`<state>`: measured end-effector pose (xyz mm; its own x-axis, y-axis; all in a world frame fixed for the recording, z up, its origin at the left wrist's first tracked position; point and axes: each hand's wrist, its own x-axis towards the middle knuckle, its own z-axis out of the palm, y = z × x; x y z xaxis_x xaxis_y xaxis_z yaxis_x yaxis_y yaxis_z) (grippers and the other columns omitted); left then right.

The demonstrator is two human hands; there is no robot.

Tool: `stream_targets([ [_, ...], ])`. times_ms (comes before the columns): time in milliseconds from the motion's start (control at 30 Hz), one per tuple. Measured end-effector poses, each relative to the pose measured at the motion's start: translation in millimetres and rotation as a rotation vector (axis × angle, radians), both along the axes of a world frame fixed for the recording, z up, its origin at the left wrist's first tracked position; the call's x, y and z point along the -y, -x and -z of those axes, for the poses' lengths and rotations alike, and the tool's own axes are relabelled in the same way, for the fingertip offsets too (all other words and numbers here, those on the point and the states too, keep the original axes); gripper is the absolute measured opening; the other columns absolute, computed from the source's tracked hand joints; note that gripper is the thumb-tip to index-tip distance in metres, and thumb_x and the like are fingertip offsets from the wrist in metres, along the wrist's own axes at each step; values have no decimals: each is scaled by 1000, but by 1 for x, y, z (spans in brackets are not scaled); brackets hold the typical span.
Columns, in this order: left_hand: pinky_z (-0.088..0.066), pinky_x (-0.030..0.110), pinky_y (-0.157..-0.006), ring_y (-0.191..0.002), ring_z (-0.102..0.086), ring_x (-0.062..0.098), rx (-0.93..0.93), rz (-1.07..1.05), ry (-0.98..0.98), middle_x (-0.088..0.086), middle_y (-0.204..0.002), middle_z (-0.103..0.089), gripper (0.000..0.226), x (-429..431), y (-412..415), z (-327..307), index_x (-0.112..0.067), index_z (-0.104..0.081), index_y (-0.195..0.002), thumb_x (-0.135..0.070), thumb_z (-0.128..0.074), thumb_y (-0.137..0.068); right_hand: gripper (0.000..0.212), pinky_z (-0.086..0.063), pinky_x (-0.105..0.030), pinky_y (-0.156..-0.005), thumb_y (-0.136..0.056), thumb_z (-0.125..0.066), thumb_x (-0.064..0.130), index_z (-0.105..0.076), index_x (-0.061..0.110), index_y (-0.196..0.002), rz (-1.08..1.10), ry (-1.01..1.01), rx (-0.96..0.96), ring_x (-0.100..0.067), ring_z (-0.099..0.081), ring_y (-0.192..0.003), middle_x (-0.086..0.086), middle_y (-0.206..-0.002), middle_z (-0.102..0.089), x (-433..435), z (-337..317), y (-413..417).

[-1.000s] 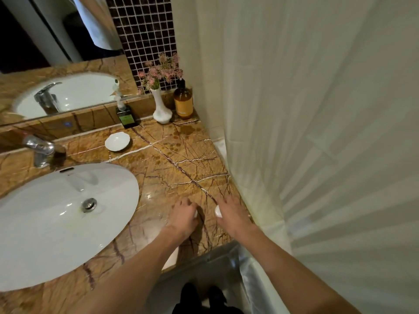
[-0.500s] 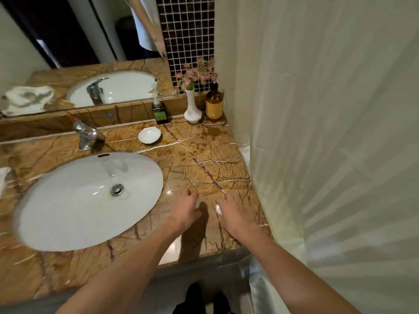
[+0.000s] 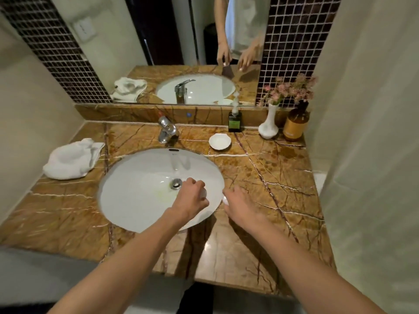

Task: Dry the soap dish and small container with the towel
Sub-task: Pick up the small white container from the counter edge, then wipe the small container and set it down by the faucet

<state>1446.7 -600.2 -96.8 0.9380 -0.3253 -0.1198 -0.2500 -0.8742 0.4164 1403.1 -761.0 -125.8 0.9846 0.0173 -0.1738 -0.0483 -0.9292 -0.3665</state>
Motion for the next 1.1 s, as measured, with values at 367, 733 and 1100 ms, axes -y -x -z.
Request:
stream_targets([
  [367, -46, 32, -82, -97, -54, 31, -32, 23, 63, 18, -107, -55, 40, -27, -135, 12, -3, -61, -110, -18, -67, -74, 39, -47, -43, -91, -90, -53, 12, -49, 12, -129, 53, 60, -42, -35, -51, -111, -17, -120, -47, -25, 6, -135],
  [733, -38, 28, -76, -96, -50, 27, -109, 40, 111, 11, -103, -52, 30, -22, -208, 37, -10, -61, -99, -21, -64, -71, 33, -48, -41, -84, -94, -54, 20, -49, 9, -125, 99, 152, -65, -33, -53, -104, -18, -121, -48, -4, 7, -214],
  [1100, -36, 24, -81, -99, -52, 25, -100, -6, 154, 13, -106, -58, 44, -32, -221, 57, -11, -63, -114, -20, -65, -71, 37, -48, -44, -93, -97, -50, 25, -48, 9, -130, 34, 233, -37, -32, -49, -113, -20, -124, -51, 11, 31, -269],
])
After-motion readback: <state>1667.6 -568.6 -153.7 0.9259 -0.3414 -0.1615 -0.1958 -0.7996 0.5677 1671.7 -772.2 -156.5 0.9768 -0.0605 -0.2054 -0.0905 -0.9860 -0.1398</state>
